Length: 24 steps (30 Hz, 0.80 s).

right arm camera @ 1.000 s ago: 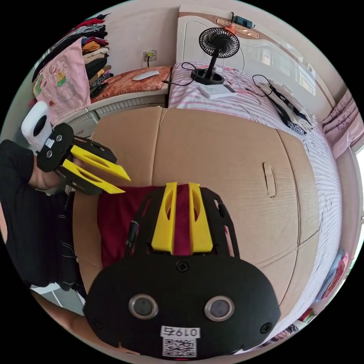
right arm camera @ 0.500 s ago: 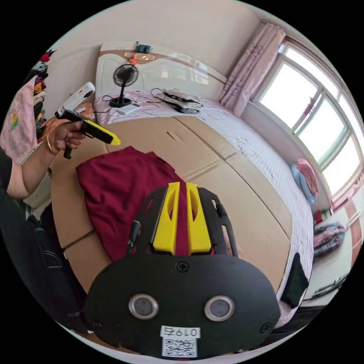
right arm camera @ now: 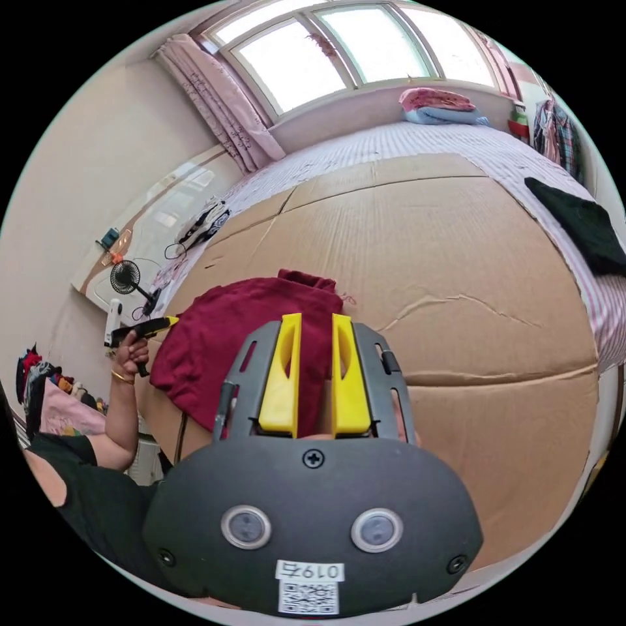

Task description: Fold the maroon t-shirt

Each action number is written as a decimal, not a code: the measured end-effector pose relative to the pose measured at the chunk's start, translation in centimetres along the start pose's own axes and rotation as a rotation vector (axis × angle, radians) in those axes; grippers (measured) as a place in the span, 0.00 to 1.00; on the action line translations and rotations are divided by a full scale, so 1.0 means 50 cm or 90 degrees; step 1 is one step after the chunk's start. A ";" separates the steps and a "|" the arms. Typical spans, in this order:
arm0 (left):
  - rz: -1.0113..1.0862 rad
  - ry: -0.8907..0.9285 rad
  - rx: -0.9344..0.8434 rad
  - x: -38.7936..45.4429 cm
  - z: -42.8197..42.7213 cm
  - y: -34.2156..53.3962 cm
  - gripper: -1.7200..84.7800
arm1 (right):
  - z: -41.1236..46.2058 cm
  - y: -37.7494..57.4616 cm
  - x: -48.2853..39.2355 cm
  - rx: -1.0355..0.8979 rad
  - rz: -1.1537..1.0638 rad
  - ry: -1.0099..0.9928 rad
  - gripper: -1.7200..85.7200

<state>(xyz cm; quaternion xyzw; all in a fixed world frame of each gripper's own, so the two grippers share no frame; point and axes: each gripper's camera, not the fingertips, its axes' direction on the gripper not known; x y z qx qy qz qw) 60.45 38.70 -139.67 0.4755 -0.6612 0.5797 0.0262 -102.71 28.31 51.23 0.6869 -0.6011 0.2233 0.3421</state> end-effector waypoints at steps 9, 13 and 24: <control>0.197 -0.086 0.133 0.270 -0.029 -0.106 0.04 | -0.101 0.046 0.115 0.016 0.012 -0.016 0.12; 0.433 0.094 0.081 0.526 0.059 -0.191 0.04 | -0.164 0.107 0.151 0.035 0.005 -0.050 0.13; 0.719 0.164 -0.242 1.135 0.520 -0.443 0.06 | -0.252 0.250 0.252 -0.008 0.027 -0.091 0.15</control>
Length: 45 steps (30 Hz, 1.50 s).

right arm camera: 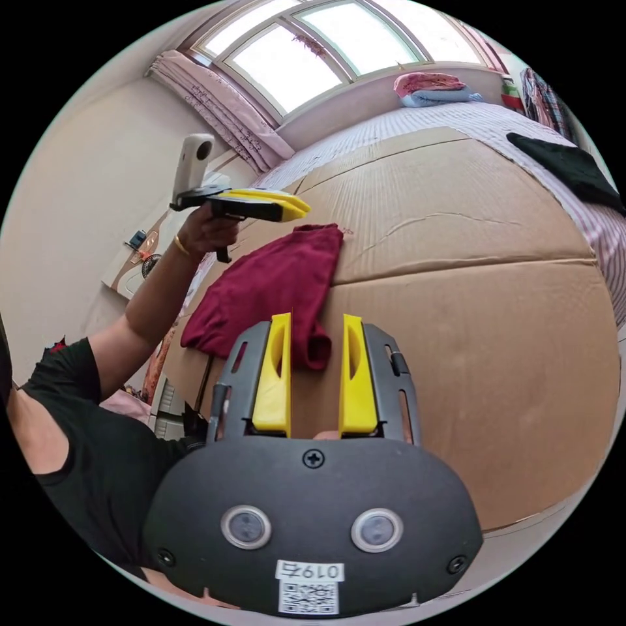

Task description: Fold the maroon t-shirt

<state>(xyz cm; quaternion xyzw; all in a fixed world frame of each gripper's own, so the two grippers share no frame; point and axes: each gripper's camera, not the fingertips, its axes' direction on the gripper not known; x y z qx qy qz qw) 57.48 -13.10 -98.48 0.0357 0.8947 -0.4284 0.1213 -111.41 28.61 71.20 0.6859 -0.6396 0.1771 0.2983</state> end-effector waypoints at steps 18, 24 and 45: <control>0.015 0.006 -0.113 -0.080 0.100 -0.322 0.06 | -0.110 0.032 0.081 -0.026 -0.045 -0.010 0.14; 0.019 0.011 -0.036 -0.088 0.054 -0.351 0.04 | -0.156 0.062 0.086 -0.001 -0.099 0.005 0.11; -0.033 -0.032 0.081 -0.137 -0.078 -0.439 0.03 | -0.189 -0.079 0.197 -0.182 -0.134 -0.135 0.02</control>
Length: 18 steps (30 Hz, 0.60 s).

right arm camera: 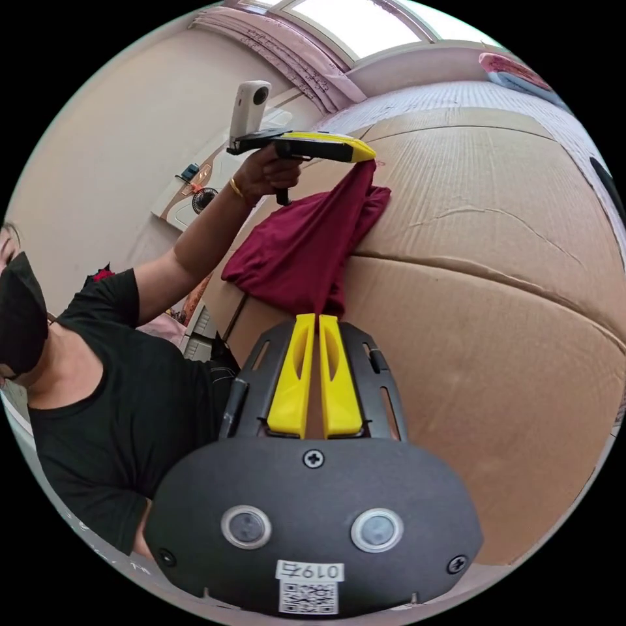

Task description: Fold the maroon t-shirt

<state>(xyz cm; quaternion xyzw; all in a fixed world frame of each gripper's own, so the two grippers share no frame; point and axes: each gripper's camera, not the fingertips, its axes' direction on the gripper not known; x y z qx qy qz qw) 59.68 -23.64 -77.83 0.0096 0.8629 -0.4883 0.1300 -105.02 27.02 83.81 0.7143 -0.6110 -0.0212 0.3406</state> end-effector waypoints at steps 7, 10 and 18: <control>0.034 -0.021 -0.054 0.021 0.054 -0.039 0.03 | 0.016 -0.034 -0.002 -0.059 0.008 0.044 0.02; 0.058 -0.061 -0.091 0.039 0.073 -0.061 0.03 | 0.012 -0.042 0.000 -0.056 0.014 0.041 0.02; 0.056 -0.124 -0.092 0.041 0.059 -0.091 0.03 | 0.014 -0.057 -0.004 -0.042 0.027 0.035 0.02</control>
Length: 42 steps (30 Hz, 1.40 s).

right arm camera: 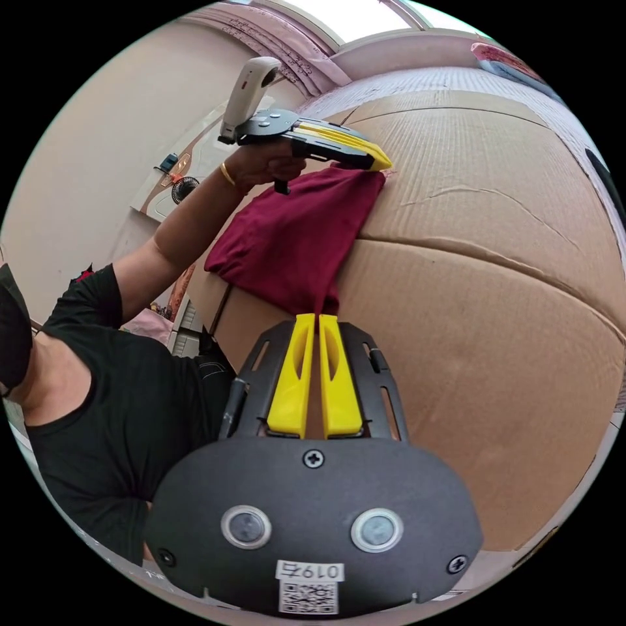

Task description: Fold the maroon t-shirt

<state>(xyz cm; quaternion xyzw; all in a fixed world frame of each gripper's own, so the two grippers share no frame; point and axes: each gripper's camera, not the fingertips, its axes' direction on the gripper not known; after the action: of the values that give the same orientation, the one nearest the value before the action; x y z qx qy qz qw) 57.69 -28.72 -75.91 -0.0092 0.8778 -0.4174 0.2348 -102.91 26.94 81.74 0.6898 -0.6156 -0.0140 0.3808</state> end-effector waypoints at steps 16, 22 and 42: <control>-0.029 0.131 -0.074 -0.051 -0.016 -0.034 0.06 | 0.022 -0.040 -0.043 0.019 -0.008 0.010 0.01; 0.007 0.132 -0.069 -0.037 -0.026 -0.045 0.04 | 0.036 -0.064 -0.078 0.008 -0.018 0.038 0.01; -0.016 0.027 -0.007 -0.008 -0.109 -0.007 0.03 | 0.091 -0.161 -0.176 -0.058 -0.005 0.108 0.01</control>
<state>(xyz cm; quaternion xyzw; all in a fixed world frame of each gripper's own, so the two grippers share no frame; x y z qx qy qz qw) 55.69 -24.89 -72.53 -0.0125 0.8848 -0.4153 0.2108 -100.52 31.79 70.18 0.6732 -0.5771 0.0148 0.4621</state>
